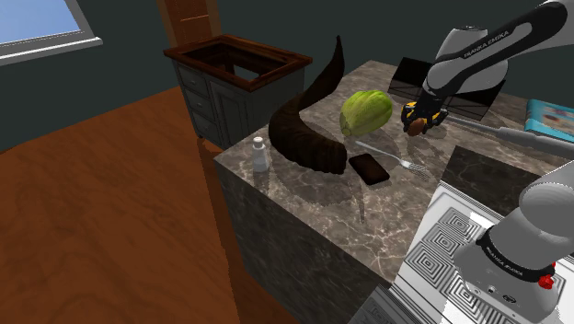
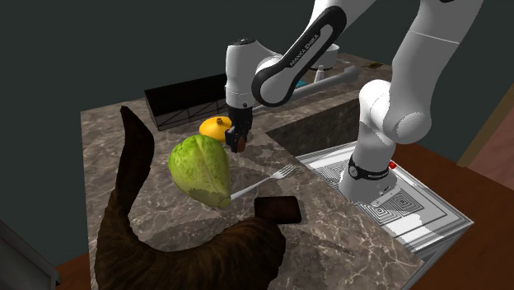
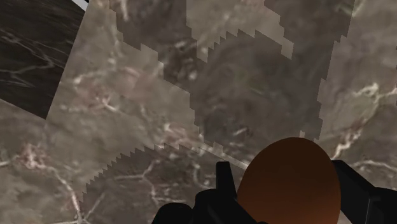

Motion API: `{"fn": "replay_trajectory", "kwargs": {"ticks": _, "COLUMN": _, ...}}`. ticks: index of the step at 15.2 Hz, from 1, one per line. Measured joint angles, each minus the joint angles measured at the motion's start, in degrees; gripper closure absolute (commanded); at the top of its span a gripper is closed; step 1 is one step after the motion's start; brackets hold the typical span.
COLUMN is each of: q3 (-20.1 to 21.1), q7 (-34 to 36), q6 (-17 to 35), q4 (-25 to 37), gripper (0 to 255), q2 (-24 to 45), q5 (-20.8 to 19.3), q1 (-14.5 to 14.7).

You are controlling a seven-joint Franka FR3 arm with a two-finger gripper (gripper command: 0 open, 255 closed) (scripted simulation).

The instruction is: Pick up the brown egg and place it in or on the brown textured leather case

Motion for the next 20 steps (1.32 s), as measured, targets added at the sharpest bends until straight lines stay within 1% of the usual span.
{"fn": "replay_trajectory", "kwargs": {"ticks": 4, "q3": 0.08, "q7": 0.01, "q6": -2.77, "q4": 0.91, "gripper": 255, "q2": -1.89, "q5": -0.14, "q1": -0.07}}
{"fn": "replay_trajectory", "kwargs": {"ticks": 13, "q3": 0.58, "q7": 0.34, "q6": -10.72, "q4": 3.63, "gripper": 255, "q2": -7.14, "q5": -0.36, "q1": -0.10}}
{"fn": "replay_trajectory", "kwargs": {"ticks": 18, "q3": 0.62, "q7": 0.11, "q6": -14.84, "q4": 6.01, "gripper": 255, "q2": -8.89, "q5": -0.35, "q1": -0.16}}
{"fn": "replay_trajectory", "kwargs": {"ticks": 20, "q3": 1.69, "q7": 1.55, "q6": -15.42, "q4": 4.90, "gripper": 255, "q2": -10.50, "q5": -0.21, "q1": 0.36}}
